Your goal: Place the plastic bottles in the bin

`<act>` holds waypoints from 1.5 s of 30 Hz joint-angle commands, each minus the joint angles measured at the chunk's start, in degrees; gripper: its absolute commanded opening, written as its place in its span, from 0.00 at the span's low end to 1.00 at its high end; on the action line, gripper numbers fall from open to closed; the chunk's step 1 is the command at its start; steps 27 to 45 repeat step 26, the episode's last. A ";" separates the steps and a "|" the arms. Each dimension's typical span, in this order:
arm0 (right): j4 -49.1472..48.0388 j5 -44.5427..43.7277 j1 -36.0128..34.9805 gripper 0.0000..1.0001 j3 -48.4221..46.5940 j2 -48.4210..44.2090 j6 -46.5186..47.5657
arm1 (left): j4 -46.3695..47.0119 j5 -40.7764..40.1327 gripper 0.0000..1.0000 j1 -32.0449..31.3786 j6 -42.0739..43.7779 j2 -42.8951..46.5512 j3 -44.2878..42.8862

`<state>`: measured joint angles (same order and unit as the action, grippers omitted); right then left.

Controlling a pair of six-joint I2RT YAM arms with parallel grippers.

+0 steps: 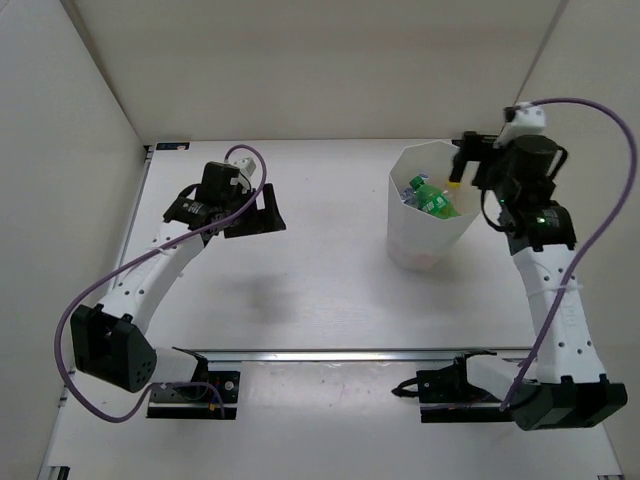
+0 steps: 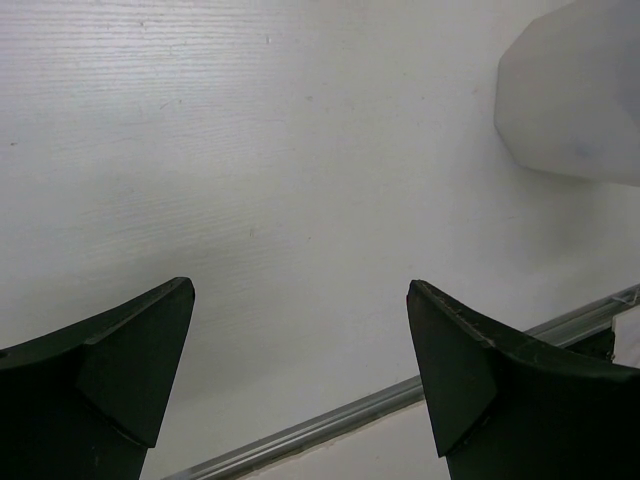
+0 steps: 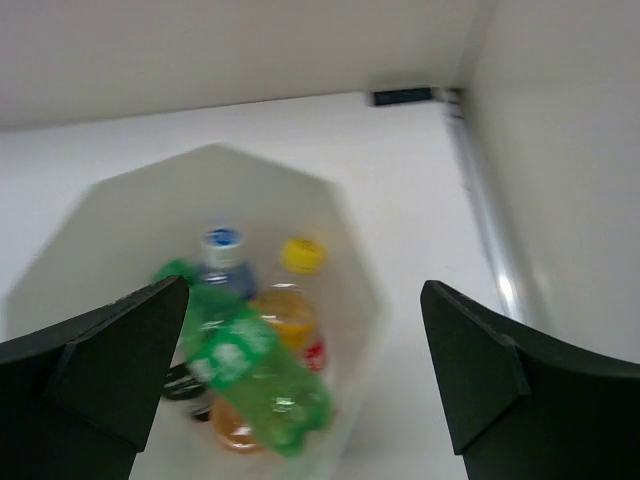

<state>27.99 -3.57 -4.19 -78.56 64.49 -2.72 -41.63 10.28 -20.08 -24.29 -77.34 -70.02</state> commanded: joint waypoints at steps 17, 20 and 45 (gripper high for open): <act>27.66 -11.03 25.18 0.99 21.34 -11.48 -10.11 | -5.92 -6.60 0.98 6.45 2.15 12.12 1.20; 27.03 -5.84 29.49 0.99 22.75 -13.07 -8.36 | -6.89 -7.56 0.99 6.54 1.97 13.18 1.82; 27.56 -9.00 25.38 1.00 22.67 -13.60 -8.71 | -8.03 -8.44 0.99 6.28 1.88 14.67 2.34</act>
